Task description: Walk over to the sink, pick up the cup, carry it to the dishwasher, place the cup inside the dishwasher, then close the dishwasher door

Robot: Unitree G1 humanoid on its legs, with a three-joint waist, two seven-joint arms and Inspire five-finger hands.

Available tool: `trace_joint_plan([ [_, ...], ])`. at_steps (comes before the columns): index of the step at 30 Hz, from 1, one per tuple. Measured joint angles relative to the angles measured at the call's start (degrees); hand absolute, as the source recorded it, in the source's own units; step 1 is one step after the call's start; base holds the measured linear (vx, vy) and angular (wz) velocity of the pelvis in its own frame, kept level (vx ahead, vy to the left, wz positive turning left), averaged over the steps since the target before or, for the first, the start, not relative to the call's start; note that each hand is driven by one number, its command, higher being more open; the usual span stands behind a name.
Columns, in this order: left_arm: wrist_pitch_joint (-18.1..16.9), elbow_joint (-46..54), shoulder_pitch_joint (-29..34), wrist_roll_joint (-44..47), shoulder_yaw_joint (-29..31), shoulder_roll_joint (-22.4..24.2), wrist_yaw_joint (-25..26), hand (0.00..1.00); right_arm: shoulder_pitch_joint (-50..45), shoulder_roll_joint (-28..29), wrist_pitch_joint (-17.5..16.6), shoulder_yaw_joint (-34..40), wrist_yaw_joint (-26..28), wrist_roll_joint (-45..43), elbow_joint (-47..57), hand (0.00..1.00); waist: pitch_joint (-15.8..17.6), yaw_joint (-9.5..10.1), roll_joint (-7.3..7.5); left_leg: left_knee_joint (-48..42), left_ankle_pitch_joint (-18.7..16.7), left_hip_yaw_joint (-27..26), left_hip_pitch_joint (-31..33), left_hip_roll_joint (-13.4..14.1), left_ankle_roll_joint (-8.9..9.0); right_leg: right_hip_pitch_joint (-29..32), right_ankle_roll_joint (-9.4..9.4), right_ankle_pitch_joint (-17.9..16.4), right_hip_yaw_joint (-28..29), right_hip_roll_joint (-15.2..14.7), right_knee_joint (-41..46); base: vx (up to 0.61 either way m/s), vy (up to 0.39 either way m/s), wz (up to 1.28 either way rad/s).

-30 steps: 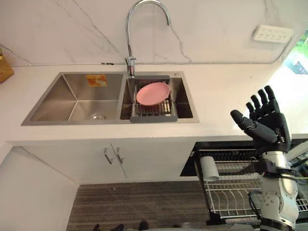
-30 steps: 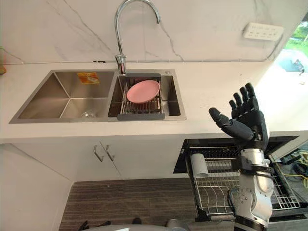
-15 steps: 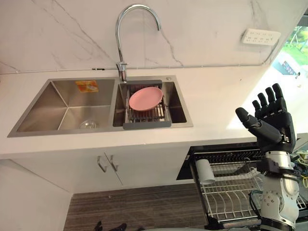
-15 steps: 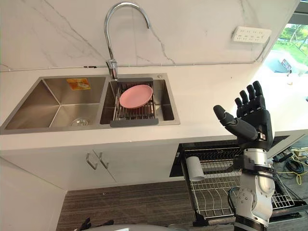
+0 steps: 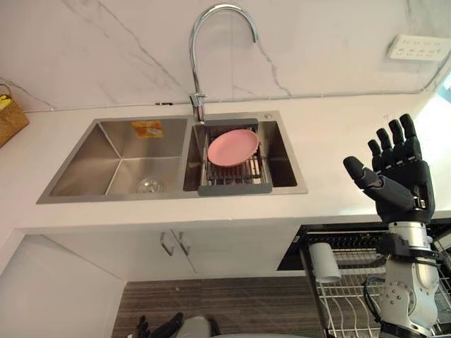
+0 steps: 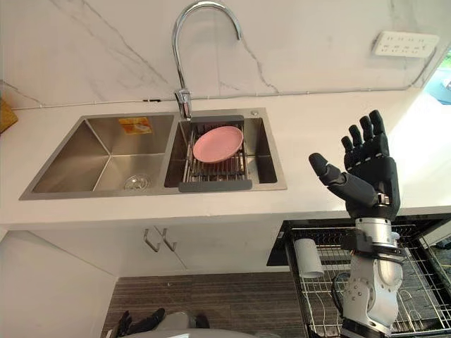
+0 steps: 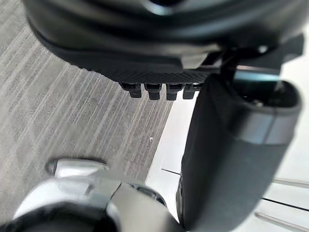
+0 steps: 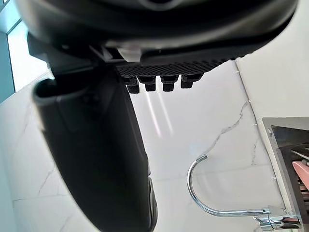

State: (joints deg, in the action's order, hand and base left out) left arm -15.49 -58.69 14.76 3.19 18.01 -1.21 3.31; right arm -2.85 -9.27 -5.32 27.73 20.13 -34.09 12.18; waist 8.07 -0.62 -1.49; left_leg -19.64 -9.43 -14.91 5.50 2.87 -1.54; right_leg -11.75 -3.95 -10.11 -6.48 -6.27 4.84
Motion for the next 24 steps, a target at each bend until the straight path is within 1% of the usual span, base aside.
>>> trace_joint_plan([
  [2,0.0,0.1,-0.2,-0.1,-1.5,-0.5,0.6,1.0,1.5,-0.1,0.0,-2.4,0.1,0.0,0.0,1.0,-0.1,0.29,-0.04,-0.6,-1.1,-0.6,-0.3,-0.4,-0.53,0.3,-0.64,-0.4,2.3,-0.7,0.2,0.1,0.119,-0.27],
  [4,0.7,0.1,-0.4,0.1,-3.2,-1.1,0.8,1.0,2.4,-0.4,0.0,-3.9,0.4,0.0,0.0,1.0,-0.3,0.7,0.11,0.3,-1.8,-1.9,-1.0,-0.9,-0.32,1.0,-0.93,-1.1,3.6,-1.4,0.9,0.09,0.076,-0.36],
  [5,1.5,0.1,-0.6,0.1,-4.7,-1.9,0.8,1.0,2.6,-0.7,0.0,-4.2,0.6,0.0,0.0,1.0,-0.6,0.75,0.7,2.1,-2.0,-2.4,-2.2,-2.0,-0.09,1.5,-1.22,-2.3,4.0,-2.6,2.4,0.12,0.07,-0.26],
  [6,2.3,0.0,-0.6,0.1,-6.2,-2.7,0.7,1.0,2.5,-1.0,0.0,-4.2,0.6,-0.1,0.0,1.0,-1.4,0.67,1.32,4.4,-2.2,-2.6,-3.7,-3.8,-0.28,2.2,-1.41,-3.8,4.3,-4.0,4.8,0.12,0.058,-0.18],
  [7,2.6,-0.2,-0.6,0.1,-6.7,-2.8,0.7,1.0,2.6,-1.2,-0.1,-4.2,0.6,-0.1,0.0,1.0,-1.6,0.65,1.35,5.9,-2.3,-2.7,-4.9,-4.6,-0.32,2.9,-1.5,-4.3,4.7,-4.3,6.9,0.14,0.085,-0.24],
  [8,3.0,-0.5,-0.3,0.1,-7.6,-2.8,0.8,1.0,2.6,-1.7,-0.1,-4.5,0.6,-0.1,-0.2,1.0,-2.0,0.61,0.63,8.9,-2.0,-2.4,-7.1,-5.3,-0.2,6.5,-1.45,-4.6,5.2,-4.5,14.6,0.16,0.122,-0.35],
  [9,3.0,-0.4,0.2,0.2,-8.6,-3.0,0.9,1.0,2.6,-1.7,-0.1,-4.9,0.6,-0.1,-0.2,1.0,-2.3,0.29,0.64,11.7,-1.6,-1.8,-9.1,-5.7,-0.78,11.4,-1.04,-4.3,4.7,-4.8,25.0,0.17,0.131,-0.33],
  [10,3.2,-0.5,0.3,0.2,-8.9,-3.3,1.0,1.0,2.6,-1.7,-0.1,-5.2,0.6,-0.1,-0.2,1.0,-2.5,-0.04,0.78,12.3,-1.2,-1.7,-9.7,-5.6,-1.57,13.5,-0.18,-4.6,4.1,-4.9,29.0,0.2,0.114,-0.17],
  [11,4.2,-0.6,0.6,0.2,-9.8,-4.2,1.2,1.0,2.5,-1.7,-0.2,-5.9,0.7,0.0,-0.2,1.0,-3.6,-0.88,1.41,13.2,-1.1,-1.6,-10.7,-5.5,-1.75,15.8,0.16,-5.4,2.3,-5.3,31.0,0.19,0.056,-0.03],
  [12,4.7,-0.7,0.5,0.2,-9.9,-4.5,1.2,1.0,2.5,-1.7,-0.5,-6.1,0.7,0.0,-0.2,1.0,-4.2,-1.09,1.46,13.3,-0.8,-1.8,-11.0,-5.3,-1.71,16.8,0.4,-5.7,1.1,-5.3,30.5,0.27,0.017,-0.04],
  [13,5.2,-1.1,0.1,0.1,-9.8,-4.8,1.3,1.0,2.6,-1.8,-1.1,-6.7,0.7,0.0,-0.2,1.0,-4.6,-1.37,1.95,12.9,-0.8,-2.2,-11.4,-4.3,-1.68,18.7,0.46,-5.9,-1.4,-4.6,27.9,0.31,-0.054,-0.12],
  [14,5.3,-1.9,-0.4,0.1,-9.8,-5.0,1.3,1.0,2.9,-1.8,-1.1,-7.4,0.7,0.0,-0.2,1.0,-4.7,-1.4,2.02,12.2,-0.7,-2.4,-11.5,-3.2,-1.29,20.0,0.57,-5.8,-3.4,-3.7,25.2,0.36,-0.107,-0.17],
  [15,5.6,-2.6,-1.0,0.0,-9.8,-5.2,1.2,1.0,3.2,-1.8,-1.1,-8.4,0.8,0.0,-0.2,1.0,-4.7,-1.5,1.97,11.2,-0.9,-2.4,-11.8,-1.7,-0.9,21.1,1.19,-4.0,-6.1,-2.1,19.5,0.3,-0.114,-0.18],
  [16,5.6,-2.6,-1.1,0.1,-9.7,-5.4,1.0,1.0,3.5,-1.8,-1.1,-9.1,0.9,0.0,-0.2,1.0,-4.9,-1.48,2.44,10.6,-1.2,-2.5,-12.3,-1.4,-0.31,21.4,2.37,0.5,-7.6,-1.4,14.4,0.3,-0.116,-0.1],
  [17,5.8,-3.2,-1.1,0.1,-9.5,-5.9,0.6,1.0,3.8,-2.2,-1.2,-10.0,1.1,0.0,-0.2,1.0,-5.4,-1.93,2.5,9.7,-2.2,-2.3,-13.0,-1.1,1.17,20.9,2.97,6.7,-7.9,-0.7,12.3,0.18,-0.066,-0.04],
  [18,6.4,-4.0,-2.5,2.4,-7.9,-5.3,-1.8,1.0,4.4,-3.3,-1.1,-9.6,1.9,0.0,-2.7,1.0,-1.9,-1.65,1.97,16.6,1.6,1.1,-14.2,0.2,2.65,8.3,1.66,14.3,-6.5,3.2,-7.5,0.13,-0.042,0.02],
  [24,6.7,-4.0,-2.5,2.4,-7.8,-5.3,-2.1,1.0,4.4,-3.3,-1.1,-9.8,1.9,0.0,-2.7,1.0,-1.8,-1.51,1.86,16.6,1.6,1.4,-14.2,0.1,2.65,7.7,1.57,14.6,-6.9,3.1,-8.3,0.0,-0.001,0.03],
])
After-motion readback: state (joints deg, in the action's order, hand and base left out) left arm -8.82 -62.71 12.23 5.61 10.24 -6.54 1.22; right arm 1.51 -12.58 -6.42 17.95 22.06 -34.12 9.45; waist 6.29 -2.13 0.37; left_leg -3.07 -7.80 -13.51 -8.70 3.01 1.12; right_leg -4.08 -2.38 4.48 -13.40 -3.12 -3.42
